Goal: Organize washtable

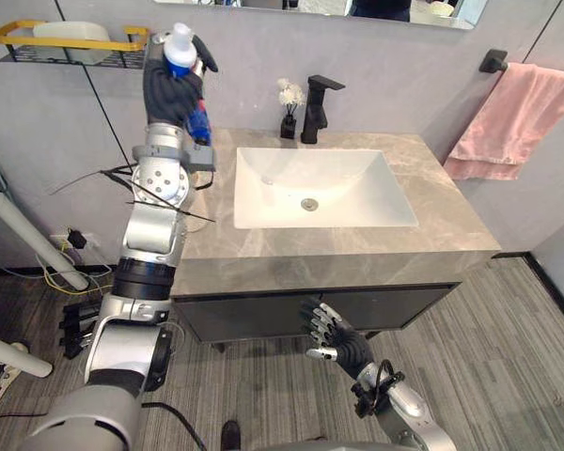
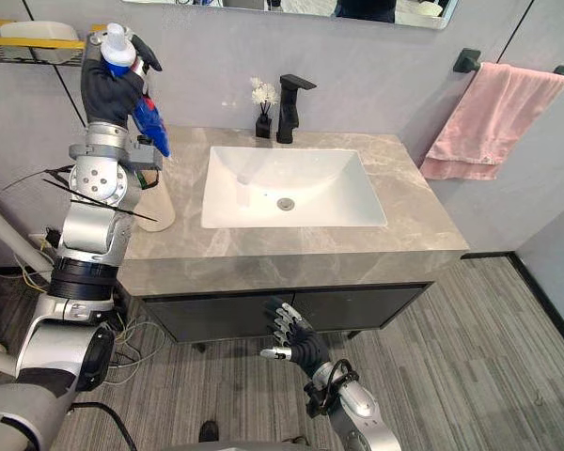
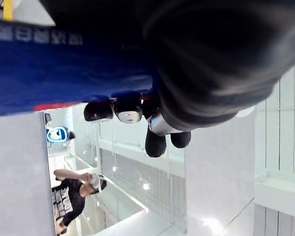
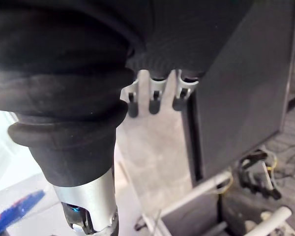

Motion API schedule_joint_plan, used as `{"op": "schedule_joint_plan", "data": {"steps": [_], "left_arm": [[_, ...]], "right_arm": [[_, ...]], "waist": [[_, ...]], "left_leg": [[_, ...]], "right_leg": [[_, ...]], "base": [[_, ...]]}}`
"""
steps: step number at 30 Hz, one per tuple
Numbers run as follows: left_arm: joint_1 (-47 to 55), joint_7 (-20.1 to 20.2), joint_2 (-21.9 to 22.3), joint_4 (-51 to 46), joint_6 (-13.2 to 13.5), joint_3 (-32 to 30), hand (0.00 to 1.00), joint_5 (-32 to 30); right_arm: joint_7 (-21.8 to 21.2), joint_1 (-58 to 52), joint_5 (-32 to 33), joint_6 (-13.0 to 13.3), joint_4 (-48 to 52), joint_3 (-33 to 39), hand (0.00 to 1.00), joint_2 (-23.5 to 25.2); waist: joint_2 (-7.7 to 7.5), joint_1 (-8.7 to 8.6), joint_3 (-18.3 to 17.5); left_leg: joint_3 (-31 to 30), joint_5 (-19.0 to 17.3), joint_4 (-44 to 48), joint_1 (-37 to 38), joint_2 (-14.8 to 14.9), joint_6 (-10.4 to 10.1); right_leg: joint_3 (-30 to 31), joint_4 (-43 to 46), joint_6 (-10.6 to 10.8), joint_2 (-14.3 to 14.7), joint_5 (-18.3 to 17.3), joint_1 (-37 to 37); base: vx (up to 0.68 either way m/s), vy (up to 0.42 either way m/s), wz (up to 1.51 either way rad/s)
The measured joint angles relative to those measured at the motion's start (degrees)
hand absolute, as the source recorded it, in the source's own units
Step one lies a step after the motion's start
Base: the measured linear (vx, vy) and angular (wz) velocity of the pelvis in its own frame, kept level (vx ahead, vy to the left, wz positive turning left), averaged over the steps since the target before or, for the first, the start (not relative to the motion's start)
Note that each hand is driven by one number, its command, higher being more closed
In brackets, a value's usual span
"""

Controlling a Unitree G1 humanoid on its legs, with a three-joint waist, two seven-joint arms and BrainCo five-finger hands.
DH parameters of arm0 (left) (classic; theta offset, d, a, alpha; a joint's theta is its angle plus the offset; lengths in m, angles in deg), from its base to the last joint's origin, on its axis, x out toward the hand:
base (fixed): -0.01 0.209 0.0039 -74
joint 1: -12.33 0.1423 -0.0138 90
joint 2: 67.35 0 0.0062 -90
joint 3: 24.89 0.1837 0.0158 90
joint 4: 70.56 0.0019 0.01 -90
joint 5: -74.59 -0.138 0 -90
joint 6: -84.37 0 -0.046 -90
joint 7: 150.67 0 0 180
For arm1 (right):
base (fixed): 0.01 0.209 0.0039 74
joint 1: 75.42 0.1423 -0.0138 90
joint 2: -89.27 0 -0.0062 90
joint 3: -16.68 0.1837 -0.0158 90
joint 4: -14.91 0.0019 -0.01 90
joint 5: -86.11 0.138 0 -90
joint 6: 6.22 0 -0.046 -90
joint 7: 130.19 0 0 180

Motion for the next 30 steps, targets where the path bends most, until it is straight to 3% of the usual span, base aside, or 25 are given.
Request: {"op": "schedule_joint_plan", "data": {"steps": [14,30], "left_arm": [[0.01,-2.25,-0.21,0.00,-0.04,-2.27,1.00,-3.04],[0.01,-2.22,0.00,0.17,-0.19,-1.93,1.00,-5.35]], "right_arm": [[0.05,0.00,0.03,0.25,-1.57,-1.92,0.00,0.28],[0.37,-0.01,0.14,0.60,-1.52,-3.49,0.00,0.63]], "waist": [[-2.49,0.30,2.07],[-4.00,0.30,4.53]], "left_leg": [[-0.20,-0.05,0.01,-0.67,0.19,-0.06],[0.01,-0.16,0.00,-1.03,0.39,-0.22]], "right_leg": [[-0.13,-0.67,-0.25,0.24,0.25,-0.15],[0.08,-0.67,-0.52,0.42,0.52,-0.54]], "base": [[0.00,0.000,0.00],[0.00,0.000,0.00]]}}
